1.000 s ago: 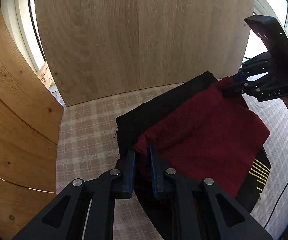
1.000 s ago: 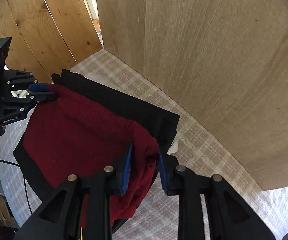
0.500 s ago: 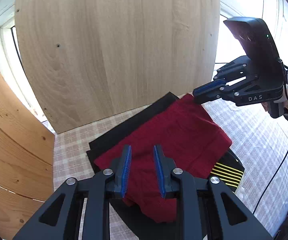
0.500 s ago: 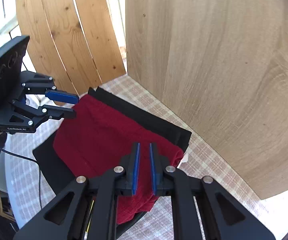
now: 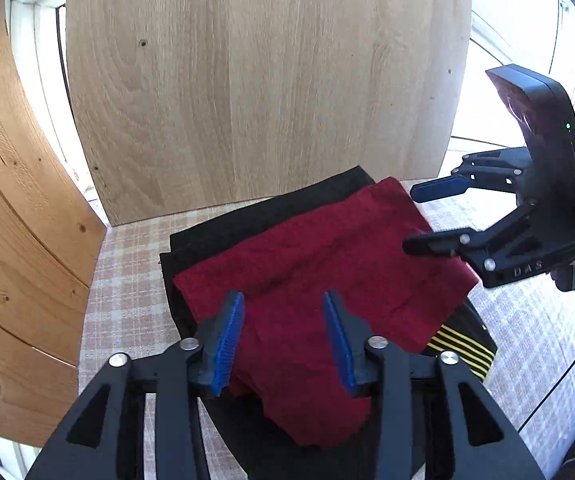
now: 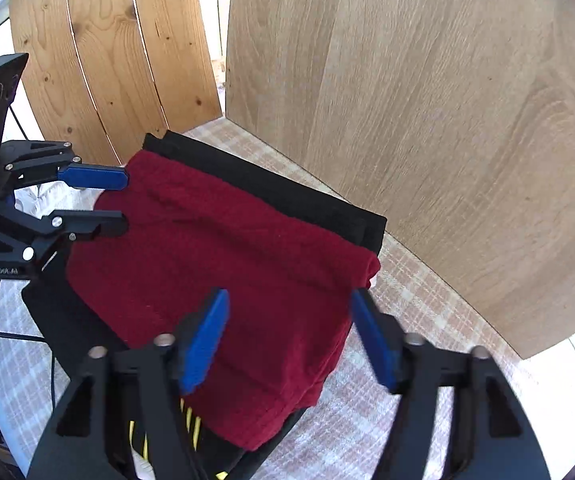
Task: Fold clothes
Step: 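Lower the shorts onto the stack and open both tools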
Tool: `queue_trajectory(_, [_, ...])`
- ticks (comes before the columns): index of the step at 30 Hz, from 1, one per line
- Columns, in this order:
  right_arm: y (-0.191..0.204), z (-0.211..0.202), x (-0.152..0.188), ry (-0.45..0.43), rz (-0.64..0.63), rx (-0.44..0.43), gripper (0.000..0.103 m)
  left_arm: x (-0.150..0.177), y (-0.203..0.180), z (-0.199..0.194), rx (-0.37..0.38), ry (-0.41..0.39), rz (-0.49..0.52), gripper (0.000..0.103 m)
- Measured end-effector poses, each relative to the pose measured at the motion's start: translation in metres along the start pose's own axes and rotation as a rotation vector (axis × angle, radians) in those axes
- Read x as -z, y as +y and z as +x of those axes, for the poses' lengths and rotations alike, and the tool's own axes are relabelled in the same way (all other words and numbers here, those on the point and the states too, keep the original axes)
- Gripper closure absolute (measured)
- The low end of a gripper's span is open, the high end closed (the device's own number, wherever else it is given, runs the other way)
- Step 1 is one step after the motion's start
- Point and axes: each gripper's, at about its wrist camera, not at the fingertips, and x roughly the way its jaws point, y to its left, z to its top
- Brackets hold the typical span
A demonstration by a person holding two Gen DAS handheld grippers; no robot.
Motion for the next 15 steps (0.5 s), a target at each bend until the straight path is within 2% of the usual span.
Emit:
queue_trajectory(5, [0.025, -0.047, 0.016, -0.062, 0.04, 0.105, 0.027, 0.01, -0.035, -0.034, -0.042, -0.047, 0.007, 0.027])
queue_trajectory(9, [0.037, -0.069, 0.031, -0.067, 0.069, 0.175, 0.027, 0.022, -0.058, -0.069, -0.077, -0.075, -0.022, 0.026])
queue_trajectory(15, [0.044, -0.108, 0.062, -0.081, 0.171, 0.147, 0.027, 0.041, -0.076, -0.113, -0.053, -0.1, -0.11, 0.026])
